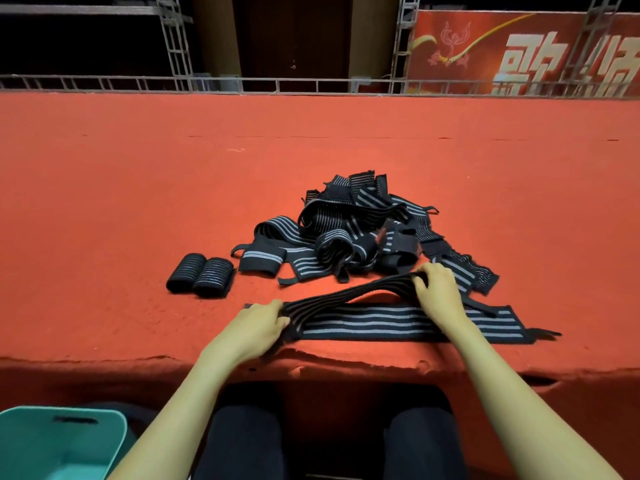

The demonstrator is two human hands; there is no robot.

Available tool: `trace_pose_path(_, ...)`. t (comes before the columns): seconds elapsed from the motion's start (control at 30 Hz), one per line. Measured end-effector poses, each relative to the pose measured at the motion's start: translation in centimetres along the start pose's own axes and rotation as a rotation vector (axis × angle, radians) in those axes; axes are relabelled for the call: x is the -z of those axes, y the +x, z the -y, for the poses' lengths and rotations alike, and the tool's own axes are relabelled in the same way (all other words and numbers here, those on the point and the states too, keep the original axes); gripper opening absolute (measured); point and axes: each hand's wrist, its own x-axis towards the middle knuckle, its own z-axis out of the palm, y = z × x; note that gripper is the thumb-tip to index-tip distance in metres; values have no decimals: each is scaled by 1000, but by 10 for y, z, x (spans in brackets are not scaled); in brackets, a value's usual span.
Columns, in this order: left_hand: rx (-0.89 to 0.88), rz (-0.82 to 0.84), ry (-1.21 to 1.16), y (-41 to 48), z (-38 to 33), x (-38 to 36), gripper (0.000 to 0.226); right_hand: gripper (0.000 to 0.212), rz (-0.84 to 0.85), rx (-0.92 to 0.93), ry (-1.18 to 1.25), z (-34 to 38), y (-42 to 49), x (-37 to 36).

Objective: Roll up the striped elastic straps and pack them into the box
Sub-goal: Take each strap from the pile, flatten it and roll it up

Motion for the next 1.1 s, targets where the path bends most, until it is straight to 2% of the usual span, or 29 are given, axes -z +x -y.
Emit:
trace_pose_path(0.1,27,-3,-29,0,-4,-2,11,16,-7,5,-3,-1,0,-2)
trace_pose_path(0.17,56,-22,-130,1,-4,-5,4,15,-2,-1,1,-1,0,-3)
trace_pose_path(0.23,93,-63,-191,5,1,-10,7,14,-7,2,9,0,0,-3)
trace_pose_path(0.47,150,-184,-88,14,8,-26,16,14,-32,5,24,-2,-1,-7)
trace_pose_path(0.7,149,-273,-205,19,16,-29,16,17,-50,-7,25,-3,0,-12)
trace_pose_path(0.8,93,-302,-368,15,17,-23,15,19,-60,-53,38,-2,-1,-10)
trace_pose_path(0.87,66,-243,-478,10,21,-20,19,26,-32,-91,-67,-1,-3,-9)
trace_pose_path(0.93,19,-145,-479,5,29,-19,18,52,22,-99,-286,10,-11,-8)
trace_pose_path(0.97,0,-87,-491,2,33,-19,16,65,6,-27,-338,22,-16,-8)
trace_pose_path(1.0,-7,-41,-526,-1,37,-20,13,72,-20,136,-320,38,-22,-9)
trace_pose_path(1.07,5,-33,-590,-4,40,-20,11,67,5,569,-125,75,-35,-15)
trace_pose_path(1.1,13,-60,-591,-4,40,-21,11,61,103,713,-19,93,-42,-22)
